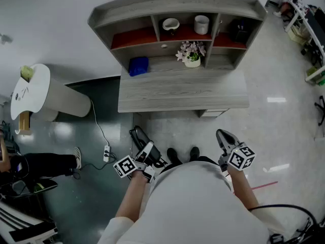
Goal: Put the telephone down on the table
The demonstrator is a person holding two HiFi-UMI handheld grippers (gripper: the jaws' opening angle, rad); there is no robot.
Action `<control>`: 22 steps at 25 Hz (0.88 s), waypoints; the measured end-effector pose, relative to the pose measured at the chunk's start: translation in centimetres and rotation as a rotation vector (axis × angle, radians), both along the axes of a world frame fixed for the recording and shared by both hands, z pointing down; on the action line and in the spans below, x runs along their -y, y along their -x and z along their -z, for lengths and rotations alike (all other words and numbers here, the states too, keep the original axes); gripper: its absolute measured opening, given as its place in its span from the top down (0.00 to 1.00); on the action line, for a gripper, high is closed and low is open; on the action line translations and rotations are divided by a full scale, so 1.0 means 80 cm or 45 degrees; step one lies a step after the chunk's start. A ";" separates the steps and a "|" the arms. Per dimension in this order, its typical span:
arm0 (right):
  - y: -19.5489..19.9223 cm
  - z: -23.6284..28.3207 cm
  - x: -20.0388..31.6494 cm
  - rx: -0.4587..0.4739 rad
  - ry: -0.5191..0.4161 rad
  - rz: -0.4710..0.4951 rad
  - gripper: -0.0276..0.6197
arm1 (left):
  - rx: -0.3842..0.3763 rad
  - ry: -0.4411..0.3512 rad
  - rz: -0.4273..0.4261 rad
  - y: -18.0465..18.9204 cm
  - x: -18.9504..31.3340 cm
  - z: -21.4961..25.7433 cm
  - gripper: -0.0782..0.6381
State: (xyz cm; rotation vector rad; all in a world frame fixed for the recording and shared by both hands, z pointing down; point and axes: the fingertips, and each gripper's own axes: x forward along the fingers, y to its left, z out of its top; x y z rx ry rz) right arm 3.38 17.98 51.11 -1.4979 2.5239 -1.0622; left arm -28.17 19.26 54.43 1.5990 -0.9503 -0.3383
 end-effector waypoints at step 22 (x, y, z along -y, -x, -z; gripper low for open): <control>-0.015 -0.004 -0.001 0.049 0.021 0.035 0.93 | -0.004 0.003 -0.016 -0.023 -0.009 0.001 0.49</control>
